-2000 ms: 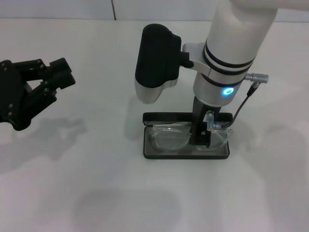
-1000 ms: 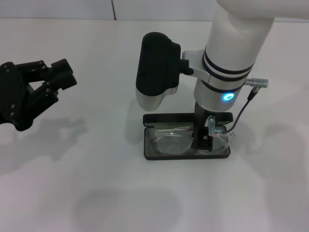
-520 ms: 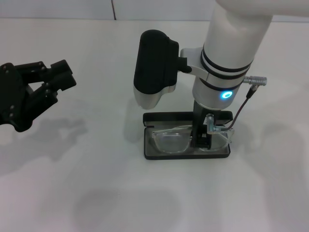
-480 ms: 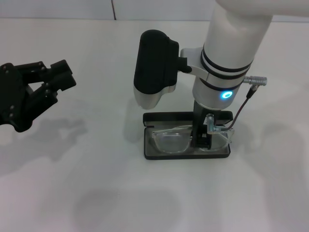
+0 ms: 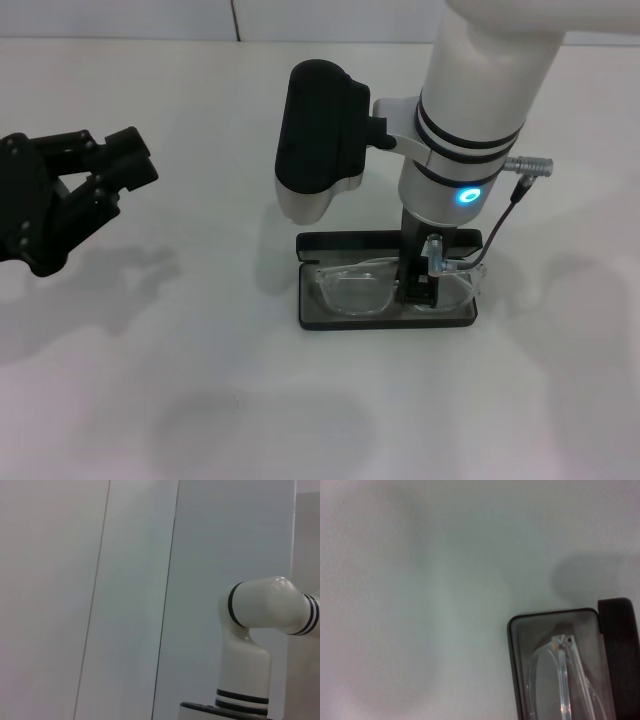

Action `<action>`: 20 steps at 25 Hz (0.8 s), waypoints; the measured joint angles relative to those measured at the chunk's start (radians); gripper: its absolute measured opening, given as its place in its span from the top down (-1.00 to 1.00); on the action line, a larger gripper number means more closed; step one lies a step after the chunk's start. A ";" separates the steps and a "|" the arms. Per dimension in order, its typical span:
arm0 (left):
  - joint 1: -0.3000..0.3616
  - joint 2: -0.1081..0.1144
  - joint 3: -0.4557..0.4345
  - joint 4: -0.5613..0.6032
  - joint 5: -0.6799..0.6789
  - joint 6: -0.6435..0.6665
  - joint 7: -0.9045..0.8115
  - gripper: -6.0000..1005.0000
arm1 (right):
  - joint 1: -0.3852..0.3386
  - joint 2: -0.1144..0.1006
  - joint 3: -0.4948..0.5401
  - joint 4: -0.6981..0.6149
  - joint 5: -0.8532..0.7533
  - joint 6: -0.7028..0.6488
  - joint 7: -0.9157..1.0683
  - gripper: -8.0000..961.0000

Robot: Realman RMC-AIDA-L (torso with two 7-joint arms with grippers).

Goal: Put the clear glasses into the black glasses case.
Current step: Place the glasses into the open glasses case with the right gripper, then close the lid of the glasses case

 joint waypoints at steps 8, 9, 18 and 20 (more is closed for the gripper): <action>0.000 0.000 0.001 0.000 0.001 0.000 0.000 0.58 | 0.000 0.000 0.000 -0.001 0.000 0.000 0.002 0.65; 0.000 0.000 0.001 0.000 0.001 0.000 0.000 0.58 | 0.000 0.000 0.000 -0.001 0.000 0.000 0.002 0.63; 0.000 0.000 -0.002 0.000 0.002 0.000 0.000 0.58 | -0.007 0.000 0.000 -0.057 -0.012 -0.024 0.010 0.61; 0.000 0.000 -0.002 0.000 0.002 0.000 0.000 0.58 | -0.015 0.000 0.001 -0.084 -0.027 -0.033 0.018 0.61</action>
